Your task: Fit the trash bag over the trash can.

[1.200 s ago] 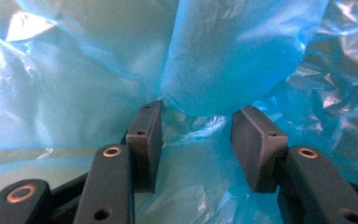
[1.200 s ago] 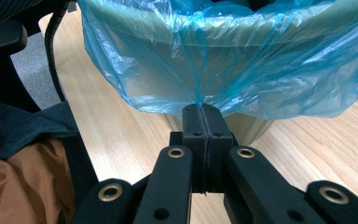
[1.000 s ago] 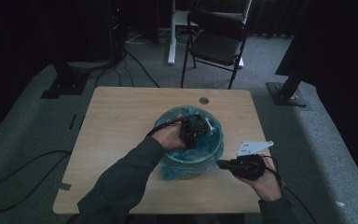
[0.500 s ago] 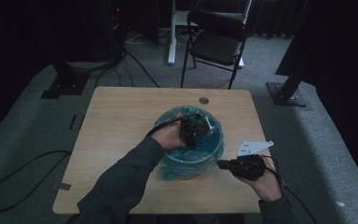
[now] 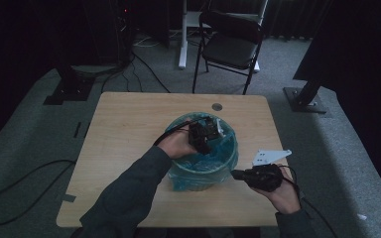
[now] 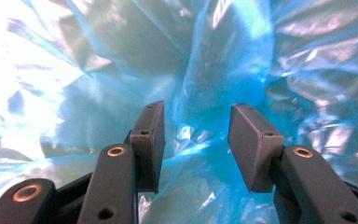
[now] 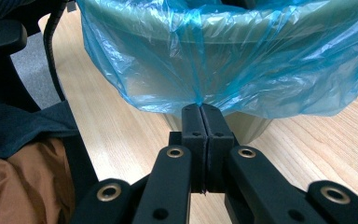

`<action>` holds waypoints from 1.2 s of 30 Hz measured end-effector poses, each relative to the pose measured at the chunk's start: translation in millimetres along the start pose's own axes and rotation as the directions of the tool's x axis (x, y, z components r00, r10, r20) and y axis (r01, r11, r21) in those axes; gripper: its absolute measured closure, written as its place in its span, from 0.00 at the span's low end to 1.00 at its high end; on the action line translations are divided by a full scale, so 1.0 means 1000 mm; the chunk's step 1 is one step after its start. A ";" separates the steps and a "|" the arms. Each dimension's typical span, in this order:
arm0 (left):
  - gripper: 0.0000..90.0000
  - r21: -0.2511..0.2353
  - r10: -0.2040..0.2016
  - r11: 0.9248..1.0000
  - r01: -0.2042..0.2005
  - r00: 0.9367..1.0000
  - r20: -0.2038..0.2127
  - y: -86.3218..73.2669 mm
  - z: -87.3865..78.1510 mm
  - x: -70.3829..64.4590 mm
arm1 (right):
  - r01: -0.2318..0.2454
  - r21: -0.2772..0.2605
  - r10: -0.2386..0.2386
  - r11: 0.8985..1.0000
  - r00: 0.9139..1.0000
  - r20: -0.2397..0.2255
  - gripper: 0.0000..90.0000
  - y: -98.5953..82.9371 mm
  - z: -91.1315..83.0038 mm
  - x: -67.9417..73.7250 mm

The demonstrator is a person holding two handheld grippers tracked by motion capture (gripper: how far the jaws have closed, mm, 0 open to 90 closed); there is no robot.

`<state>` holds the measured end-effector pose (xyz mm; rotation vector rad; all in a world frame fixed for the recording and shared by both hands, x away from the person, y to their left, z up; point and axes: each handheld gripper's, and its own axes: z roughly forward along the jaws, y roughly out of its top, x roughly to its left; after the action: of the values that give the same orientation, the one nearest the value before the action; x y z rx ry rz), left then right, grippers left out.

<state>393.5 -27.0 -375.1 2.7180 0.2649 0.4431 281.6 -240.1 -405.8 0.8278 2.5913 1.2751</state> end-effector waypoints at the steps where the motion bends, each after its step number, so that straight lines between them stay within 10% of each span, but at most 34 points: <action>1: 0.63 -0.015 -0.008 1.000 0.008 1.000 -0.004 -0.001 -0.002 0.000 | 0.000 0.000 0.000 1.000 1.000 0.000 0.99 0.000 0.000 0.000; 18: 0.88 -0.226 -0.126 0.967 0.120 0.992 -0.012 -0.022 -0.040 0.016 | -0.006 -0.001 0.006 1.000 1.000 0.010 0.87 0.000 0.000 -0.001; 36: 0.83 -0.356 -0.239 0.911 0.206 0.970 -0.049 -0.045 -0.066 0.027 | -0.033 -0.018 0.033 0.999 0.999 0.032 0.71 -0.004 -0.006 -0.004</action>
<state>391.2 42.0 -326.8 2.2913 0.4689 0.4972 281.5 -248.6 -405.2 0.8843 2.5481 1.2809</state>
